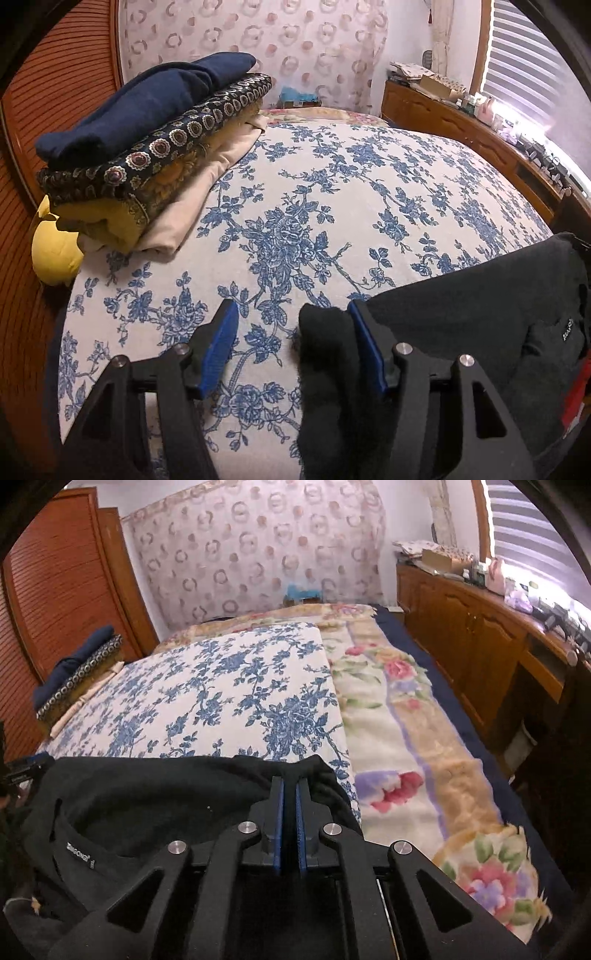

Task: Fold small clothes

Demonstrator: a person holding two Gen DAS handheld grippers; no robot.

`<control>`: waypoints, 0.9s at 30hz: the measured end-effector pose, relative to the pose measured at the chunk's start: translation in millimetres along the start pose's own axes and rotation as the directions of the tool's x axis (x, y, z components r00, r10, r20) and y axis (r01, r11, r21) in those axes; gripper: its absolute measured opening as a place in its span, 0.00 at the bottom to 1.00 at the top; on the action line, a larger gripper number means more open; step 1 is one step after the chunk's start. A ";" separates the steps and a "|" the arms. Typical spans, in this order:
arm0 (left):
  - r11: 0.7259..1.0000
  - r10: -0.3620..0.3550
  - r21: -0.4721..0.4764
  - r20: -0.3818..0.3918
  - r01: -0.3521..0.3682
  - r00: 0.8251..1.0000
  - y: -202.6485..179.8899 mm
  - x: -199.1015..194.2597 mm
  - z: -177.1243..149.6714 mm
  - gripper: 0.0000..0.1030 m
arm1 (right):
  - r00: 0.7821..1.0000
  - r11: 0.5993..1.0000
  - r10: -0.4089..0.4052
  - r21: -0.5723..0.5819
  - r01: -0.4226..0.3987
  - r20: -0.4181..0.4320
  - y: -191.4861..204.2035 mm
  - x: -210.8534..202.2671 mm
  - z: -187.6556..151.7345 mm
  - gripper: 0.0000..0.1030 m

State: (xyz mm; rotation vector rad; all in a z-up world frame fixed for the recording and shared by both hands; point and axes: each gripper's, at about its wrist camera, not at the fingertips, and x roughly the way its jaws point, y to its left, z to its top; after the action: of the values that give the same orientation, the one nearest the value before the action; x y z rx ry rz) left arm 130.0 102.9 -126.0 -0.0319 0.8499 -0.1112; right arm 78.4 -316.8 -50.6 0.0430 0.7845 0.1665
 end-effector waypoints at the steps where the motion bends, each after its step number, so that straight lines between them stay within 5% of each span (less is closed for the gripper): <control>1: 1.000 0.003 0.004 0.001 -0.003 1.000 -0.6 -0.2 -0.6 0.59 | 1.000 1.000 0.005 -0.005 -0.005 0.015 0.1 -3.0 1.0 0.07; 3: 1.000 0.005 0.004 0.002 -0.005 1.000 -0.6 0.8 -0.1 0.59 | 0.999 1.000 0.000 -0.018 0.000 0.033 0.6 -6.5 2.6 0.17; 5: 1.000 0.005 0.005 0.002 -0.005 1.000 -1.6 0.4 -0.7 0.59 | 0.999 0.999 -0.008 -0.045 0.009 0.037 2.2 -5.1 5.7 0.39; 8: 1.000 0.004 0.003 0.004 -0.004 1.000 -1.8 0.1 -1.2 0.59 | 1.000 0.997 -0.001 -0.078 0.002 0.012 2.5 4.2 7.9 0.46; 17: 1.000 0.001 0.001 0.004 -0.001 1.000 -1.6 0.3 -0.5 0.59 | 0.996 0.994 0.035 -0.099 -0.044 -0.086 -1.4 42.7 3.2 0.54; 27: 1.000 -0.011 -0.001 -0.013 0.011 1.000 -1.2 -3.1 -1.0 0.59 | 0.991 0.988 0.084 -0.120 -0.096 -0.102 0.6 39.8 0.2 0.53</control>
State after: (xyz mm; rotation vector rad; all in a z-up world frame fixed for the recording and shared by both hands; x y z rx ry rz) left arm 127.1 102.1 -124.2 -0.0367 0.8626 -0.1218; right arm 106.2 -309.7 -78.3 -0.0486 0.8675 0.3049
